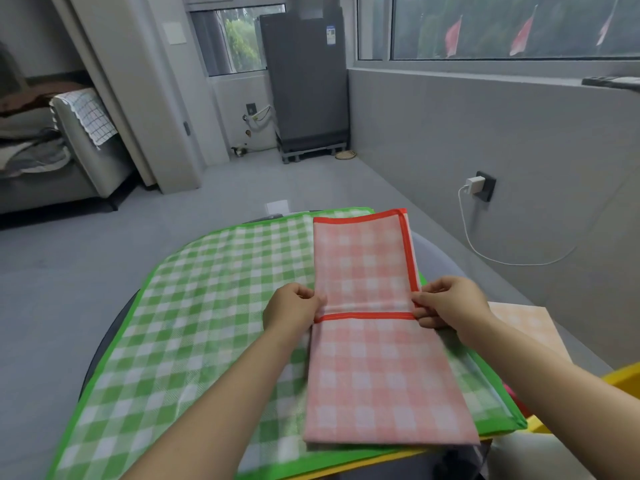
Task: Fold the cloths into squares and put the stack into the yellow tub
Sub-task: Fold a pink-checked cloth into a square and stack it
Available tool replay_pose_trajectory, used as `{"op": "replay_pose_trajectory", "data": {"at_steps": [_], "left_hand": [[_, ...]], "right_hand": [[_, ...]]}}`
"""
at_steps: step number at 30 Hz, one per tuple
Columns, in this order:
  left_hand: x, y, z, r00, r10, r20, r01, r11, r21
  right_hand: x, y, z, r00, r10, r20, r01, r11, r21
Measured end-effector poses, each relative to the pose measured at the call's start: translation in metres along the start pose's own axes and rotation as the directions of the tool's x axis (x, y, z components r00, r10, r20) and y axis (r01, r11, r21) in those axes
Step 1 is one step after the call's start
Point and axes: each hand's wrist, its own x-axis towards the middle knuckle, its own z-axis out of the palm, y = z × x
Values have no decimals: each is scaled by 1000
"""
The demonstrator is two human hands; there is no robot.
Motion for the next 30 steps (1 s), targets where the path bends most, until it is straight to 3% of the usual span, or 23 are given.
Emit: {"op": "replay_pose_trajectory", "data": {"at_steps": [6,11,16,23,27,30], "left_hand": [[-5,-2,-6,999,-15,43,25,968,-248],[-15,2,-18,986,-44,160,108,902,-418],[-19,-1,-24,980,-72,186,148,889,-433],[-26,-6,-24,977,-3,211,106,873,-475],[-31,-7,-21,991,27,129,20,936,-351],[-34,-8,-21,989,34,144,12,952,-304]], "right_hand": [[-8,-1,-7,997,15,77,-27,989,146],[-12,-6,-16,978,76,193,-126,958,258],[-10,-9,-23,961,125,248,-191,946,261],[-10,-5,-27,967,56,249,-116,966,230],[-15,-3,-31,973,11,231,-23,999,48],[-15,-3,-30,975,15,223,-8,999,-32]]}}
